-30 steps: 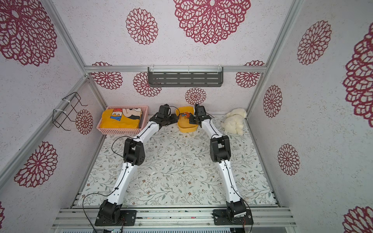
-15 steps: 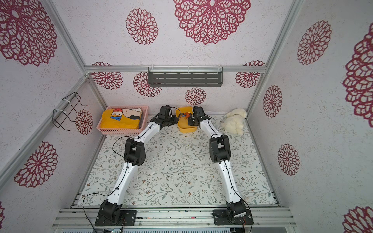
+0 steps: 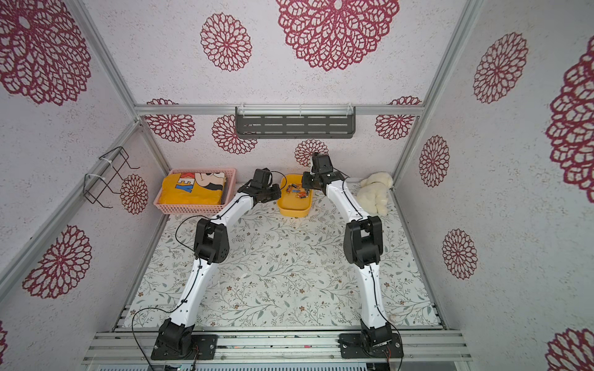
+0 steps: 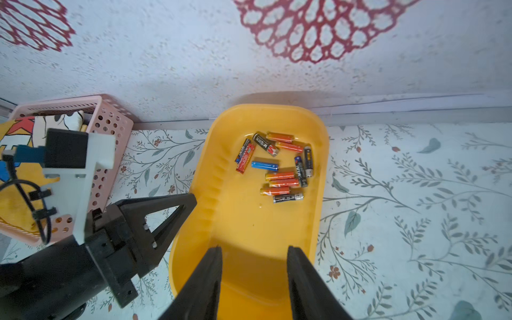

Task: Take the batteries out of the storage box
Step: Move the storage box to the center of the board.

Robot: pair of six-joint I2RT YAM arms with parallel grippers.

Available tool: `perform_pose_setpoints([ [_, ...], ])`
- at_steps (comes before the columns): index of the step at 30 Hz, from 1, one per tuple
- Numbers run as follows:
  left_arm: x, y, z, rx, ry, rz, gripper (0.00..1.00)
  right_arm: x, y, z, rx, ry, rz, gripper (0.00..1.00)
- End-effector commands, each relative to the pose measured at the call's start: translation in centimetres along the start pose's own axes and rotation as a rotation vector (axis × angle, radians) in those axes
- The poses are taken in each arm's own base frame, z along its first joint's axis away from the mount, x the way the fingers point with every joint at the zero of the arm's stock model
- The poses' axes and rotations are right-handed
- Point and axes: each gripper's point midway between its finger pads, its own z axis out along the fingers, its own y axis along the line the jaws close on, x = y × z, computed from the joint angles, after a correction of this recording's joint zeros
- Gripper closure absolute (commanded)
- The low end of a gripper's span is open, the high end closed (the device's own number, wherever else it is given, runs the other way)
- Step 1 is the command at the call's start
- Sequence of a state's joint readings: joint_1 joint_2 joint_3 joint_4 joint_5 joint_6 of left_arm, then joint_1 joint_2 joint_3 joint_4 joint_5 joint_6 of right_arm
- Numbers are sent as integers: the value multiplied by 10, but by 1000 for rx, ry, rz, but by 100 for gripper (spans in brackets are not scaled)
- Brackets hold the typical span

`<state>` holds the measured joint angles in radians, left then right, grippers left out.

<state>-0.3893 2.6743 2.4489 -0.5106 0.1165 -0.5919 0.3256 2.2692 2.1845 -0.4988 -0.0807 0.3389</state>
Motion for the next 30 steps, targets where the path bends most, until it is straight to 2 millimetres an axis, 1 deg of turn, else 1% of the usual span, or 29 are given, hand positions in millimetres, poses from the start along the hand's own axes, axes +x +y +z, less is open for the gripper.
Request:
perform_pose_setpoints([
  [1,7,0,-30,-79,44,17,100,22,-15,-14,67,54,31,54],
  [4,15,-5,-45,-97,58,6,100,29,-15,-26,43,16,55,52],
  [7,31,-10,-60,-101,92,-32,100,40,-12,-37,9,10,68,49],
  [9,43,-9,-68,-111,112,-66,100,53,-12,-42,-12,22,83,49],
  [13,70,-18,-87,-87,151,-98,100,80,-10,-54,-53,46,96,48],
  [18,98,-20,-111,-100,188,-115,100,107,-12,-69,-60,58,99,48],
  [20,109,-20,-120,-113,203,-125,100,120,-10,-72,-60,73,97,48],
  [21,118,-19,-123,-118,223,-127,100,128,-8,-73,-63,86,92,48],
  [23,129,-24,-130,-114,242,-123,100,142,-4,-75,-61,103,79,48],
  [25,136,-26,-140,-136,242,-107,100,157,0,-75,-58,126,67,49],
  [29,155,-20,-155,-185,251,-88,100,187,0,-72,-32,179,48,52],
  [30,164,-13,-154,-210,266,-90,100,194,0,-71,-30,189,46,54],
])
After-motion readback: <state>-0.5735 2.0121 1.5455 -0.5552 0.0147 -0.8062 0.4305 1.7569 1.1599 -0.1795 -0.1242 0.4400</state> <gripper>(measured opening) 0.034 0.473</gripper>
